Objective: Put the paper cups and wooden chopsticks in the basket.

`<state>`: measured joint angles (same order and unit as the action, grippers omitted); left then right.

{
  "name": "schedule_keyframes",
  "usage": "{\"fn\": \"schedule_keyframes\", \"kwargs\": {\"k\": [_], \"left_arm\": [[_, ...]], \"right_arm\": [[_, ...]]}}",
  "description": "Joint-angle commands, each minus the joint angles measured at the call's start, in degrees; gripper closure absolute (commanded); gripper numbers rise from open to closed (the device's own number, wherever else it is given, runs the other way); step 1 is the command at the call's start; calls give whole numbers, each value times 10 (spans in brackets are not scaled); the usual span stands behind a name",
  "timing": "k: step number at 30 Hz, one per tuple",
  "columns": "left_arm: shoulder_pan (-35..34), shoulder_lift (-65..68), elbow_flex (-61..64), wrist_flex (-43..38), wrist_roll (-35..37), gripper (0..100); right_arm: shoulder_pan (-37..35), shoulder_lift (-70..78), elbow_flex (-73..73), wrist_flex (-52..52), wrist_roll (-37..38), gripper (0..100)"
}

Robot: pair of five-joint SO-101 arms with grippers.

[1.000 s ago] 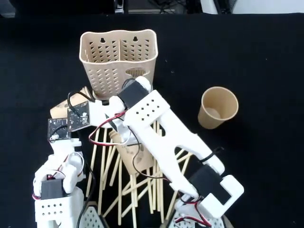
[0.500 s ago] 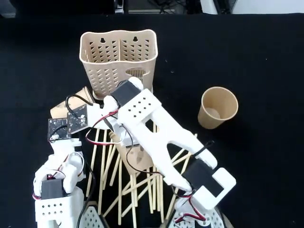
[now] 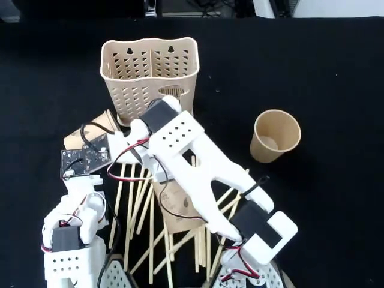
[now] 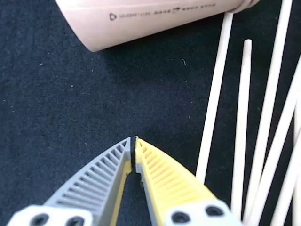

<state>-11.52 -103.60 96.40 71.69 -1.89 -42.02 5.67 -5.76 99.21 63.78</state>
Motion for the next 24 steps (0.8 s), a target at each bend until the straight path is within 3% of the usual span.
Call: {"fn": "schedule_keyframes", "kwargs": {"k": [1,8,14,24], "left_arm": [[1,-4,9,9,-4,967],[1,-4,9,9,-4,967],[1,-4,9,9,-5,967],[1,-4,9,9,-5,967]], "right_arm": [[-4,-8,-48,14,-9,987],[-4,0,-71,18,-57,962],[40,41,-63,19,-158,709],[62,76,-62,20,-120,737]]}}
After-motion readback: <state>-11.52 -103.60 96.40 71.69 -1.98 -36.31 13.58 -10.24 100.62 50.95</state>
